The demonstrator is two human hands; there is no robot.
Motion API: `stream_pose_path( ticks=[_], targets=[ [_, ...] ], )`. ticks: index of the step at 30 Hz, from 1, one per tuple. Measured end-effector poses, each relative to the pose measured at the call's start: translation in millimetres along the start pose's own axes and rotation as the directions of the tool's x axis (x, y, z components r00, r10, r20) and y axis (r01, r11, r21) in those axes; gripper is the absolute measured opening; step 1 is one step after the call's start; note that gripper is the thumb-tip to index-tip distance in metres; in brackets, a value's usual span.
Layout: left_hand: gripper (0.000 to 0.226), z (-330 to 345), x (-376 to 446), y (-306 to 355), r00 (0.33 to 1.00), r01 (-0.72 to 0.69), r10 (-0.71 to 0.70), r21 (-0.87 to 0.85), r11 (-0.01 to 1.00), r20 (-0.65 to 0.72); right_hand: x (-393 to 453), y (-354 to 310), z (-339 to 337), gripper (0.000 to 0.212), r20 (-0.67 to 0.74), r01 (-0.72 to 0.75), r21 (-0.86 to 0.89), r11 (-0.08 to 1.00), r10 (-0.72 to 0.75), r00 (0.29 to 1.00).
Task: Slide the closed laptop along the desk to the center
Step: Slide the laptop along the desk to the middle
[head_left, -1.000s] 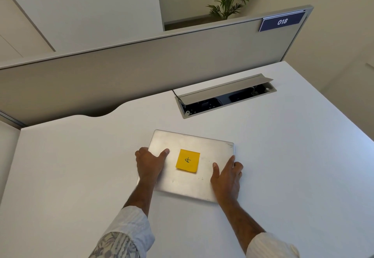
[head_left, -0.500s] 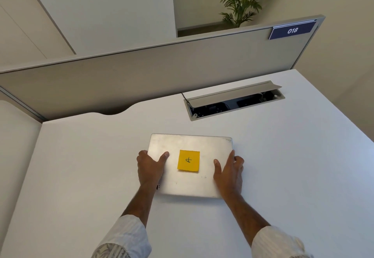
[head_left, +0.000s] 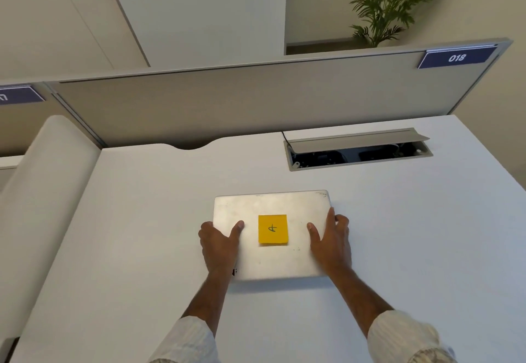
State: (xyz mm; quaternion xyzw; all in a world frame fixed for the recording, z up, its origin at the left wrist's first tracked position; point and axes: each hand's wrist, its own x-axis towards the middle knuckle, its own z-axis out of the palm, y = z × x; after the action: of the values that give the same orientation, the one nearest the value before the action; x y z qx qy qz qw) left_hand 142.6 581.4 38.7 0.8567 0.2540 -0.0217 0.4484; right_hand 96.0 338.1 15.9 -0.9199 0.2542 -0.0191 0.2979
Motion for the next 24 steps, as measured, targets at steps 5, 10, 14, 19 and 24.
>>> stream_pose_path(
  ticks=[5, 10, 14, 19, 24],
  targets=[
    [0.074, 5, -15, -9, 0.999, 0.018, -0.018, -0.006, 1.0, -0.027, 6, 7, -1, 0.075, 0.035, 0.024, -0.002, 1.0, -0.024, 0.999],
    [0.068, 12, -19, -15, 1.0, 0.015, -0.016, -0.004, 1.0, -0.023, 7, 14, 3, 0.071, 0.044, 0.03, -0.055, 0.998, -0.027, 0.999],
    [0.066, 15, -23, -17, 0.999, 0.022, -0.021, 0.009, 1.0, -0.047, 5, 16, 7, 0.07, 0.044, 0.037, -0.09, 0.995, -0.033, 0.998],
    [0.071, 19, -20, -17, 0.997, 0.052, -0.049, 0.048, 0.998, -0.066, 2, 14, 8, 0.068, 0.041, 0.043, -0.118, 0.992, -0.038, 0.998],
    [0.07, 23, -16, -17, 0.996, 0.055, -0.049, 0.086, 0.995, -0.08, -1, 9, 6, 0.065, 0.051, 0.023, -0.168, 0.986, -0.015, 0.999]
  ],
)
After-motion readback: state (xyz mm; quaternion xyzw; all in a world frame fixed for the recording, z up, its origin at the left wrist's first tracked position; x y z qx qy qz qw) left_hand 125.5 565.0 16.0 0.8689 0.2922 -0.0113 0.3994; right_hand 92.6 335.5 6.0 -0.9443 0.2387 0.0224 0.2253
